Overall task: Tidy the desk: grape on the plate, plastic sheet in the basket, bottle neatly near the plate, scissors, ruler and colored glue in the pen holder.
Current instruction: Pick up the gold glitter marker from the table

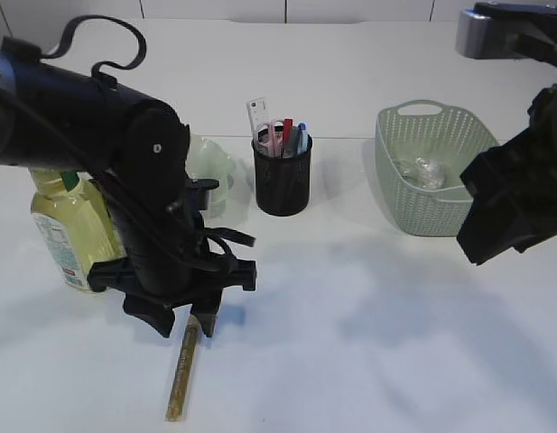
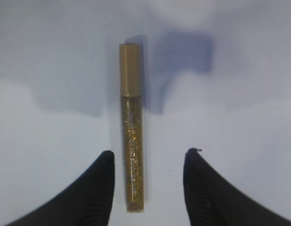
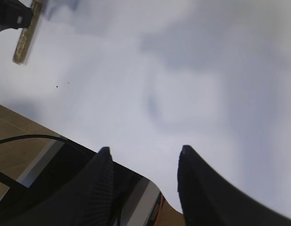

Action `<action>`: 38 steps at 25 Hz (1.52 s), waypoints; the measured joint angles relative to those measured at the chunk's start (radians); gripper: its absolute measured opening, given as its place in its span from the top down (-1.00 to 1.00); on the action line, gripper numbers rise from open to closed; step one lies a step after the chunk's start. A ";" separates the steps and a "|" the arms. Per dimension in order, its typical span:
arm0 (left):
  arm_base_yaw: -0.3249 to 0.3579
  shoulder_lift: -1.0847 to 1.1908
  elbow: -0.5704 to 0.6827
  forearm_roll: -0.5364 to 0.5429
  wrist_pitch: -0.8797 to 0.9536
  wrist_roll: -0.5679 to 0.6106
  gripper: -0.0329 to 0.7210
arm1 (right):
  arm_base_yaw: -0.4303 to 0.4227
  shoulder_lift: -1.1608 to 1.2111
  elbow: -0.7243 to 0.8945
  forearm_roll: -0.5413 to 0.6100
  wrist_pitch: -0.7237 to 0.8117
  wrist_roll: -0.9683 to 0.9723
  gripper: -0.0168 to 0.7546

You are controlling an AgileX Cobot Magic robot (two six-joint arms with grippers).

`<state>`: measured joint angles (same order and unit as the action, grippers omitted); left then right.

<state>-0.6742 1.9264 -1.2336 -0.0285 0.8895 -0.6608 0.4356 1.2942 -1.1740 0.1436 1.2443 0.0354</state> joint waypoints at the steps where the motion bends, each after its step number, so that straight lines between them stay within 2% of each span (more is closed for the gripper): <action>1: 0.000 0.010 0.000 0.000 0.000 0.000 -0.02 | 0.000 0.000 0.000 0.002 0.000 0.000 0.01; 38: 0.000 0.109 0.000 0.028 -0.017 -0.008 -0.02 | 0.000 0.000 0.000 0.012 0.000 0.001 0.01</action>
<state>-0.6742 2.0359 -1.2336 0.0000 0.8721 -0.6688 0.4356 1.2942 -1.1740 0.1557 1.2443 0.0360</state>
